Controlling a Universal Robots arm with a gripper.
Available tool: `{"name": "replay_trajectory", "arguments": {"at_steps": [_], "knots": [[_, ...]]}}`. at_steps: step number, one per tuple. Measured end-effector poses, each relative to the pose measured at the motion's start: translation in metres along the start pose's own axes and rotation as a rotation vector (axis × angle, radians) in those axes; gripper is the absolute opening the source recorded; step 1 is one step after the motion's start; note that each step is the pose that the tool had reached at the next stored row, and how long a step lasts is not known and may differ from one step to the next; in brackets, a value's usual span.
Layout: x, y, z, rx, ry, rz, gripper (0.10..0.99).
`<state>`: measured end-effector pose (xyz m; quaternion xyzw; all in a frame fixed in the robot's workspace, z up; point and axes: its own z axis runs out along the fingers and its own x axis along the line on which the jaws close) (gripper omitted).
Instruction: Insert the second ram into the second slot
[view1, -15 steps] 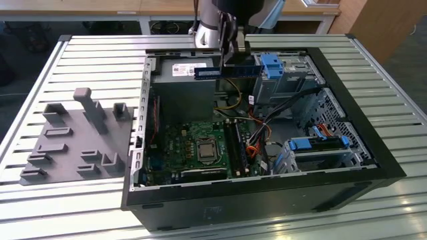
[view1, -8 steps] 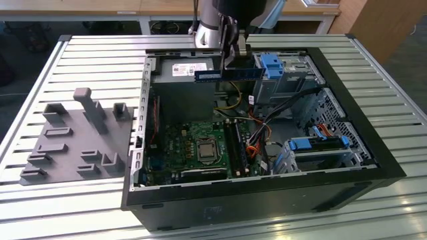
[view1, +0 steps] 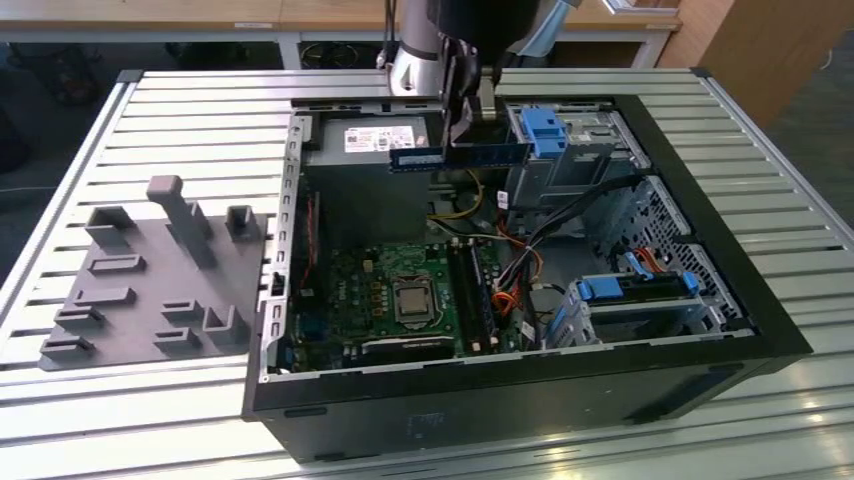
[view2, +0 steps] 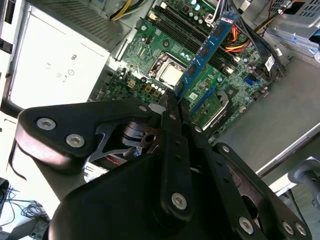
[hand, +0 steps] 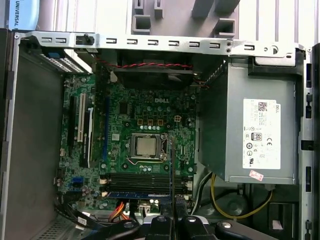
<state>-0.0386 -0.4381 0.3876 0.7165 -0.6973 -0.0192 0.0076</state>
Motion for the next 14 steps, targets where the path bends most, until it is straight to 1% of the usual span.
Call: {"name": "replay_trajectory", "arguments": {"at_steps": [14], "knots": [[0.0166,0.0004,-0.0002,0.000,-0.0001,0.000,0.137]]}}
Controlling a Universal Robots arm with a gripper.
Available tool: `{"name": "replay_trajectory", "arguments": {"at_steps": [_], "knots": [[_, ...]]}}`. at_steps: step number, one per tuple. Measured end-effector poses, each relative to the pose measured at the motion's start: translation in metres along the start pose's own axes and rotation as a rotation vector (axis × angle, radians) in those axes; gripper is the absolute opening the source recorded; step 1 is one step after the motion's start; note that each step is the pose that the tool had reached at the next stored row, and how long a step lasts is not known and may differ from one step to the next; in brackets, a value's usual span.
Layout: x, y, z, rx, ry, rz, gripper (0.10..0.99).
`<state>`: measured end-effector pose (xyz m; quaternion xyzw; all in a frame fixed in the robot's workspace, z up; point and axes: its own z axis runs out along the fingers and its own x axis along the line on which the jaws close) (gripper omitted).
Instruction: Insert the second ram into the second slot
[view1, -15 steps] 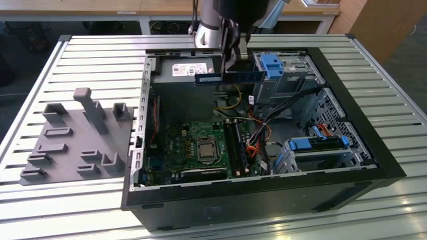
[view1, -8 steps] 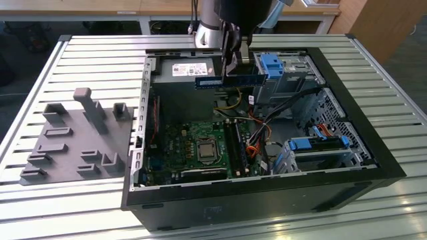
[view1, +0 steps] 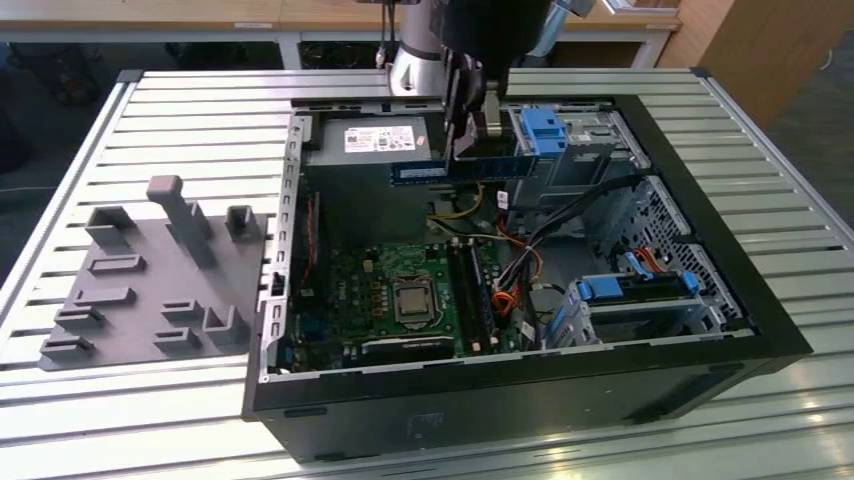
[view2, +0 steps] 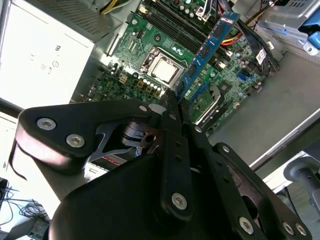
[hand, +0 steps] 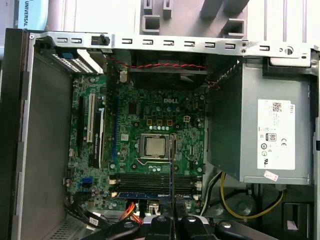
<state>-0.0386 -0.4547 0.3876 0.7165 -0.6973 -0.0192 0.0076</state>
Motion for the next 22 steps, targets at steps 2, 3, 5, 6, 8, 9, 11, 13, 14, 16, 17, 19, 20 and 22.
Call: {"name": "replay_trajectory", "arguments": {"at_steps": [2,3,5,6,8,9,11,13,14,16,17,19,20,22], "knots": [[0.0022,0.0001,-0.0001,0.000,0.0001,0.000,0.137],[0.0032,0.0001,-0.0001,0.000,0.0001,0.000,0.137],[0.0047,0.0002,-0.0002,0.000,0.0001,0.000,0.137],[0.0051,0.0002,-0.0002,0.000,0.0002,0.000,0.137],[0.0053,0.0002,-0.0001,0.000,0.0000,0.003,0.137],[0.0053,0.0001,-0.0001,0.000,-0.0001,0.007,0.137],[0.0054,0.0002,-0.0001,0.000,-0.0005,0.023,0.137],[0.0054,0.0001,-0.0001,0.001,-0.0012,0.044,0.137],[0.0054,0.0001,-0.0001,0.001,-0.0015,0.055,0.137],[0.0054,0.0001,-0.0001,0.001,-0.0021,0.078,0.137],[0.0054,0.0001,-0.0001,0.001,-0.0024,0.089,0.137],[0.0054,0.0001,-0.0001,0.002,-0.0031,0.109,0.137],[0.0054,0.0002,-0.0001,0.002,-0.0034,0.119,0.137],[0.0054,0.0001,0.0000,0.002,-0.0041,0.140,0.137]]}}
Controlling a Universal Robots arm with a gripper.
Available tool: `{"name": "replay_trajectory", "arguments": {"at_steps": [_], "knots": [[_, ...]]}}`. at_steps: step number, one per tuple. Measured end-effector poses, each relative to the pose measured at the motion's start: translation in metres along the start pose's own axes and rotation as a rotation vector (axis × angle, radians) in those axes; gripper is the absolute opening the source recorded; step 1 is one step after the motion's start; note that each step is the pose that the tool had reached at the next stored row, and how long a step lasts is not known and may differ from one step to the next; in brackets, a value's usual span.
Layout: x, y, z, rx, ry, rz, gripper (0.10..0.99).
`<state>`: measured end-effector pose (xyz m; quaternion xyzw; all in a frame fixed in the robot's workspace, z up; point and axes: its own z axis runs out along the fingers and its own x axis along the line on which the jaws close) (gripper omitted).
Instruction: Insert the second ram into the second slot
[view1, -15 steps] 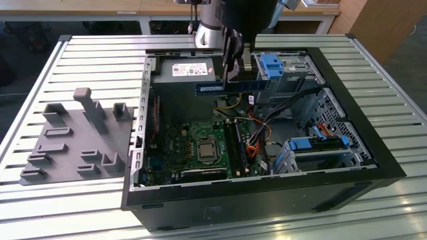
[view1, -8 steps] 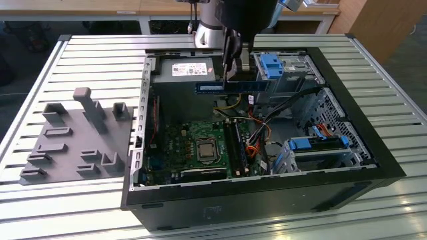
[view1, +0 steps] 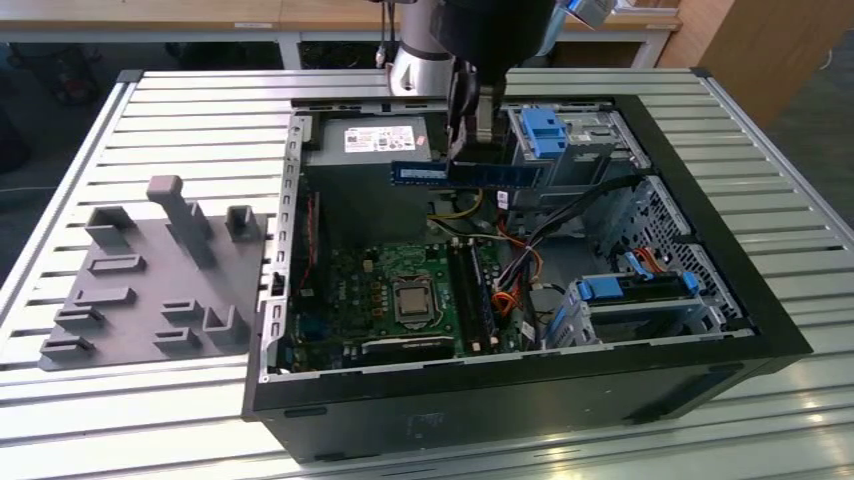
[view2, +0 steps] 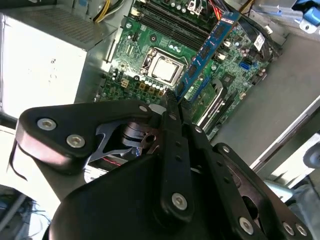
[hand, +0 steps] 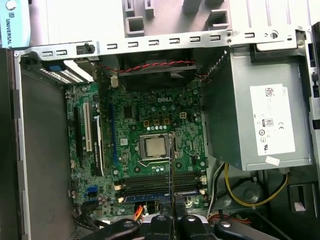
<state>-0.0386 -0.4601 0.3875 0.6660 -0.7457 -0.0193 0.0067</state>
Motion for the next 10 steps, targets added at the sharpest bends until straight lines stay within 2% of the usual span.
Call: {"name": "replay_trajectory", "arguments": {"at_steps": [10], "knots": [[0.0000,0.0000,0.0002,0.001,-0.0034,0.089,0.137]]}}
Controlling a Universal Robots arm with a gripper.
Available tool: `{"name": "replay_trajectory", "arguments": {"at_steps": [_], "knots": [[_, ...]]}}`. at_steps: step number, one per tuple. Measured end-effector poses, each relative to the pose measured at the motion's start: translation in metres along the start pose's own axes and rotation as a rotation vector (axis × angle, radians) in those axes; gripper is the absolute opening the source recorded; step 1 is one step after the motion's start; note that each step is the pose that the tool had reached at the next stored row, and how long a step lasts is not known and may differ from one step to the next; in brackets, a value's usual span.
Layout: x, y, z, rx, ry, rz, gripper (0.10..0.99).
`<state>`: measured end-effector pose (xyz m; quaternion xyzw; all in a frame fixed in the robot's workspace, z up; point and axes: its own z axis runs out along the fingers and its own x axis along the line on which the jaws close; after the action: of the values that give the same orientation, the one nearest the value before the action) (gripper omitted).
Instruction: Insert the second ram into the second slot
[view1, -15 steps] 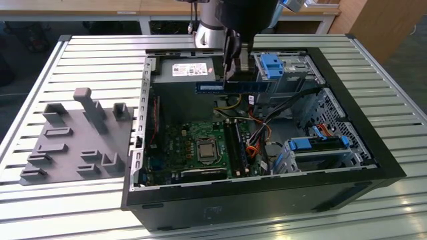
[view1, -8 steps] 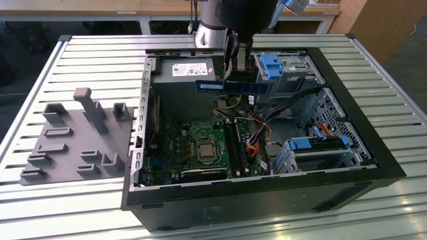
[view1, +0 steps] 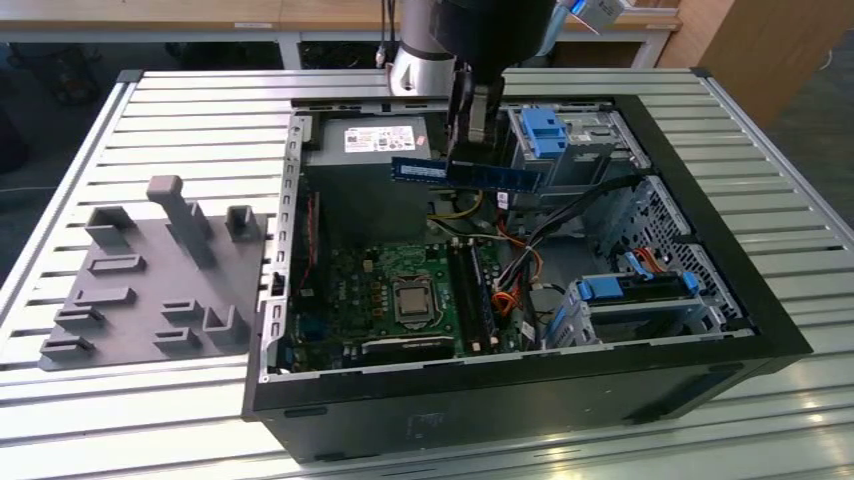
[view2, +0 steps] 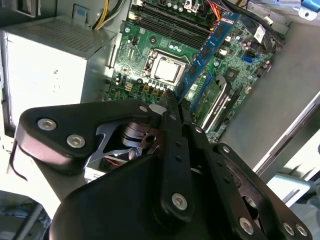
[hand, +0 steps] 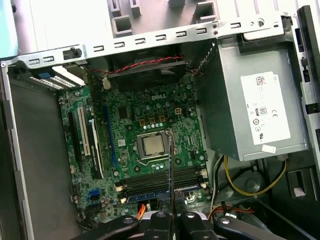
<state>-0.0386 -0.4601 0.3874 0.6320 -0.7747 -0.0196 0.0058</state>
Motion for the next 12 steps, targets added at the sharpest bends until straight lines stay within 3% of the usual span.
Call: {"name": "replay_trajectory", "arguments": {"at_steps": [12], "knots": [[0.0000,0.0000,0.0001,0.002,-0.0050,0.136,0.137]]}}
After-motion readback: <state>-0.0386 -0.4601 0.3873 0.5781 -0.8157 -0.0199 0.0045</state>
